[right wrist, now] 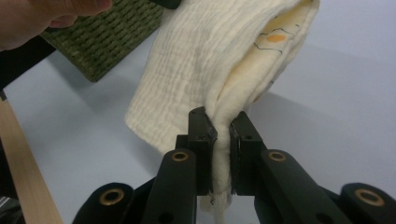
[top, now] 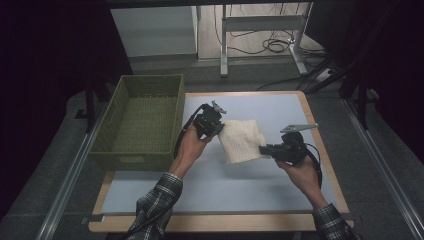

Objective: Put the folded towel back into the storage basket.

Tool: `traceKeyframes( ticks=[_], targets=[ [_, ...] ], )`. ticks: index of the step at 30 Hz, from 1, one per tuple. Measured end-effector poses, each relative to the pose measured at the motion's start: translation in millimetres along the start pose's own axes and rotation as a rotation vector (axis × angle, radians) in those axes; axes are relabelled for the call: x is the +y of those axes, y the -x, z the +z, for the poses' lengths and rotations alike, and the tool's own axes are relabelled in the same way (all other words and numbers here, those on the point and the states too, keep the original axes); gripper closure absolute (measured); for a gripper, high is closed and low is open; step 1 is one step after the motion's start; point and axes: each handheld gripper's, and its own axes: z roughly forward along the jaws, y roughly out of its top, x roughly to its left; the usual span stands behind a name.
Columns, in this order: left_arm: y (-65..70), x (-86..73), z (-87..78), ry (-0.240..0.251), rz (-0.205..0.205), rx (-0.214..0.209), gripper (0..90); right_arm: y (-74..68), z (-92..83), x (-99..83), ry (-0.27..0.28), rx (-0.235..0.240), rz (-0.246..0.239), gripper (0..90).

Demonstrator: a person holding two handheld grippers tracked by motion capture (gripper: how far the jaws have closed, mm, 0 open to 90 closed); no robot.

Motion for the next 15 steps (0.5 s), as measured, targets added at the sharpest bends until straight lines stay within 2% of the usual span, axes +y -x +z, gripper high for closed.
traceKeyframes(
  ticks=[5,10,15],
  targets=[
    [-11.6,1.0,-14.5,-0.002,0.003,0.038,82.0,-7.0,8.1,14.1,-0.005,0.022,-0.003,81.3],
    [-27.5,-0.4,-33.2,0.015,-0.02,0.078,82.0,-15.3,13.7,31.3,0.0,0.048,-0.02,81.3],
    [-37.1,-3.9,-42.7,0.022,-0.033,0.1,82.1,-23.3,21.2,46.9,0.0,0.065,-0.033,81.3]
  ],
)
